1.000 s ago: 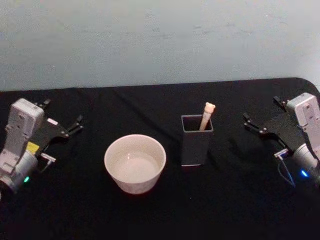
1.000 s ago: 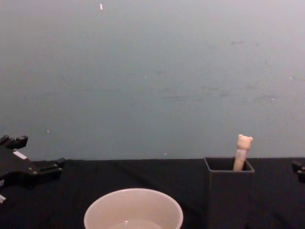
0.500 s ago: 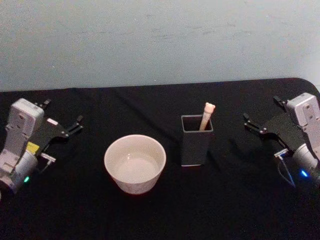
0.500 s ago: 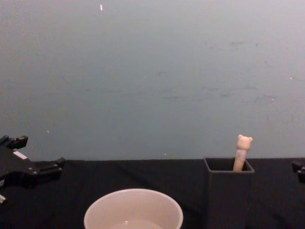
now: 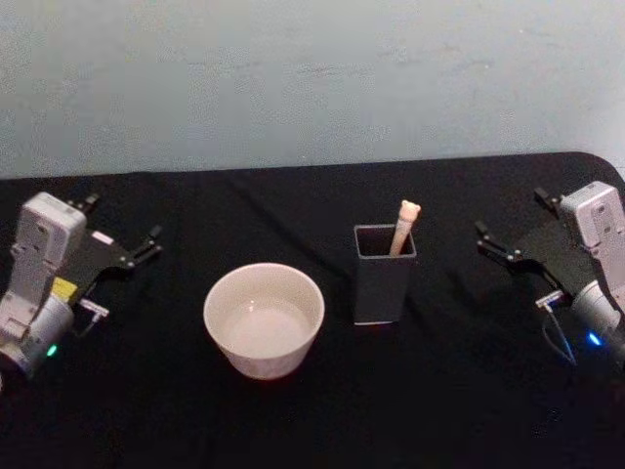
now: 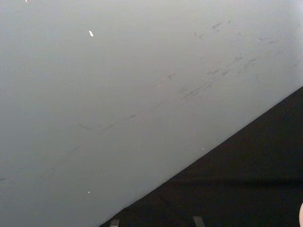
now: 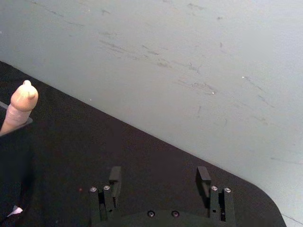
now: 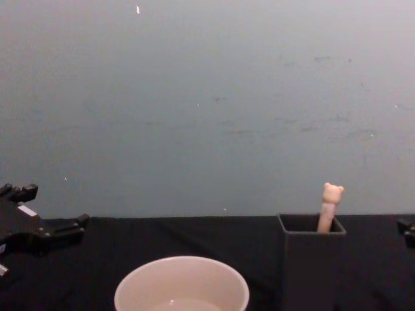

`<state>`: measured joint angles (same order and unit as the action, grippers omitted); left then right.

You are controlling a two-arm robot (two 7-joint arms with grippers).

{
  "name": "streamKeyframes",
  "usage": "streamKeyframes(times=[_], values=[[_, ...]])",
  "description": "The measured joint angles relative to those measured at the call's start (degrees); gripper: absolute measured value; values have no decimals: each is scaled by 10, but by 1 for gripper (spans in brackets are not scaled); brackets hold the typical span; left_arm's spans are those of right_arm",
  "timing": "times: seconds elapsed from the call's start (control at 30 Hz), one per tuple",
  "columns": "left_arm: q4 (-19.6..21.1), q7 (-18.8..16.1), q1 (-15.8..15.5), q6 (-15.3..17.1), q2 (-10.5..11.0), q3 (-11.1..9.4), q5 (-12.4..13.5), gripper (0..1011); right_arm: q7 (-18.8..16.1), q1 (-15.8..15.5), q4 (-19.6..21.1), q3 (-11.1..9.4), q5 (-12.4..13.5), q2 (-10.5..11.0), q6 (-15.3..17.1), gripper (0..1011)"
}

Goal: Pick up the stirring spoon with one hand, stir inside the cup, then place it back in its original position.

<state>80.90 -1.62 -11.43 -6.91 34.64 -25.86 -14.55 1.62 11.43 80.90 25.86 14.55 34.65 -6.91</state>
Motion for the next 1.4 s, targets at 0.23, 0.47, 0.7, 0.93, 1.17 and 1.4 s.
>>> streamKeyframes(times=[0.23, 0.47, 0.7, 0.93, 1.17, 1.4], values=[[0, 0, 0, 0, 0, 0, 0, 1001, 0, 0, 0, 0, 0, 0, 0, 1002], [0, 0, 0, 0, 0, 0, 0, 1001, -8, -9, 10, -12, 4, 0, 0, 1002], [0, 0, 0, 0, 0, 0, 0, 1001, -49, -40, 51, -42, 57, 5, 10, 1002], [0, 0, 0, 0, 0, 0, 0, 1001, -120, -79, 97, -76, 149, 12, 33, 1002], [0, 0, 0, 0, 0, 0, 0, 1001, -197, -108, 133, -98, 225, 18, 64, 1003], [0, 0, 0, 0, 0, 0, 0, 1001, -237, -111, 140, -101, 253, 11, 84, 1002]])
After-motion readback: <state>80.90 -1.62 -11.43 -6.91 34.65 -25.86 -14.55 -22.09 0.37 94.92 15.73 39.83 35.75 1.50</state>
